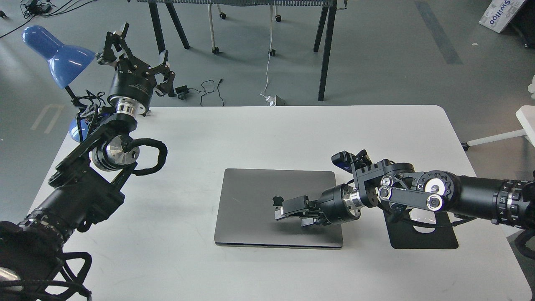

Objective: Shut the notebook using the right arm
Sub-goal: 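Press the right gripper on the closed lid to seat it shut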

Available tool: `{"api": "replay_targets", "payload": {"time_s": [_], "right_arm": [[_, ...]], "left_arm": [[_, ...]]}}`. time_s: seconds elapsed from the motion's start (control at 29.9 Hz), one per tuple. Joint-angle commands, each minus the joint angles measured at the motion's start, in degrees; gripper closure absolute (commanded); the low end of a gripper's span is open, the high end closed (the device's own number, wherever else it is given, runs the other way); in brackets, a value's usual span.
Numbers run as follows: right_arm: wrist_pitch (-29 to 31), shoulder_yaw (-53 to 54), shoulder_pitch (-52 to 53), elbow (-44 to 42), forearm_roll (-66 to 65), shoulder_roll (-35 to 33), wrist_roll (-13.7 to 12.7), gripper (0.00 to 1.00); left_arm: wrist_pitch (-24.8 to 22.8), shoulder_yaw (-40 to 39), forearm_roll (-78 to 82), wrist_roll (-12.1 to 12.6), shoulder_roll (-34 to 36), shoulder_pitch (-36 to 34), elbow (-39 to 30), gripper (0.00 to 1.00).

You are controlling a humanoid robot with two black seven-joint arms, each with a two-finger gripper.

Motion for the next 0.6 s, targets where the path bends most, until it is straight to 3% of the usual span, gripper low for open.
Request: {"api": "replay_targets", "payload": {"time_s": [0.0, 0.57], "right_arm": [[0.0, -0.1, -0.3, -0.5, 0.1, 0.3, 0.0, 0.0], [0.0, 2.6, -0.3, -0.7, 0.3, 0.7, 0.4, 0.0]], "left_arm": [[0.0, 0.0, 0.0, 0.0, 0.0, 0.0, 0.0, 0.0], [0.0, 0.0, 0.0, 0.0, 0.0, 0.0, 0.0, 0.0]]}}
